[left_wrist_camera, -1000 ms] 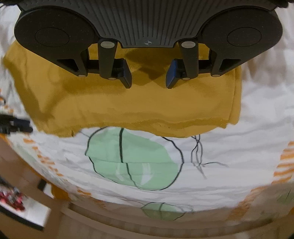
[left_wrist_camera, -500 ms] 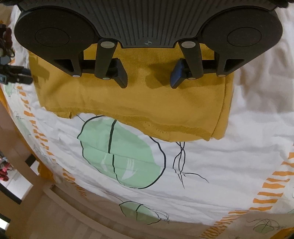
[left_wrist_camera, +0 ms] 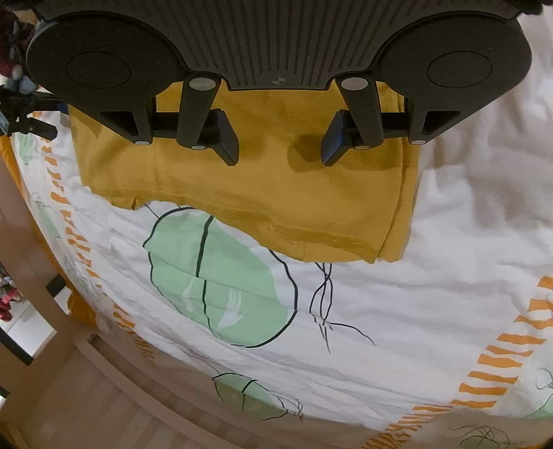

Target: Fold small clothes

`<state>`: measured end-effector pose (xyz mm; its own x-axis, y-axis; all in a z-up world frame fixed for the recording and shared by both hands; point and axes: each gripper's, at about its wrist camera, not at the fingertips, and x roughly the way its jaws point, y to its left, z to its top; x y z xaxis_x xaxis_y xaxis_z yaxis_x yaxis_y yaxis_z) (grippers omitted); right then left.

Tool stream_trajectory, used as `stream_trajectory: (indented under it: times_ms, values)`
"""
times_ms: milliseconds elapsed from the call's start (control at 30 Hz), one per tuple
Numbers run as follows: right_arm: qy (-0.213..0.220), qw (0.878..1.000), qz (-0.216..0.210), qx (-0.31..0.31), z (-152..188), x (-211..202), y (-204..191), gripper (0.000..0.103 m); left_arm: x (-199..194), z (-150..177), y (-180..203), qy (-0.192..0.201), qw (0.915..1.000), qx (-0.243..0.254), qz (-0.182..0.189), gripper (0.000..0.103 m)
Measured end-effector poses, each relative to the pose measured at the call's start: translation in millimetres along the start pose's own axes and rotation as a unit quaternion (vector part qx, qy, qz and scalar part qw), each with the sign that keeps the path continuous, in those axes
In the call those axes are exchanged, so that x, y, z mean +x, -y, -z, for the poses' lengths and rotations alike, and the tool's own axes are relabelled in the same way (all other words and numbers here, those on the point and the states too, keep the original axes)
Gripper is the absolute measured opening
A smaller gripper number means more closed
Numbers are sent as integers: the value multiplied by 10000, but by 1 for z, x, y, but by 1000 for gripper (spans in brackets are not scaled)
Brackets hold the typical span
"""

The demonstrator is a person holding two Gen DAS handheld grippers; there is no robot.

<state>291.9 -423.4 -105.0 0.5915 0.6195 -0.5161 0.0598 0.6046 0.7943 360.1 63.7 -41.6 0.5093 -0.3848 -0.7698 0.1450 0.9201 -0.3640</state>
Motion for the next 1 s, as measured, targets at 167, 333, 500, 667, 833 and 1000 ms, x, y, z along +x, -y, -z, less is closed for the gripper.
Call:
stream_trajectory:
  times_ms: [167,333,500,667,833,1000]
  values:
    - [27,9987,250,-445,3,6,-11,94,1,0,-4,-84,10000,-46,-2,51]
    - [118,9888,1166,-928,6,3,-23,36,3,0,-6,-178,9998,-59,36,51]
    - [187,9861,1339,-966,10,-3,-36,23,-1,0,-8,-220,9997,-40,65,51]
    - [190,9811,1544,-1153,13,0,-65,21,-8,-4,-12,-198,9998,-45,56,51]
    - [210,9800,1560,-1219,11,3,-92,20,-20,-10,-20,-73,9998,-138,89,51]
    - [222,9836,1338,-1189,11,12,-129,19,-34,-15,-27,61,9998,-160,140,52]
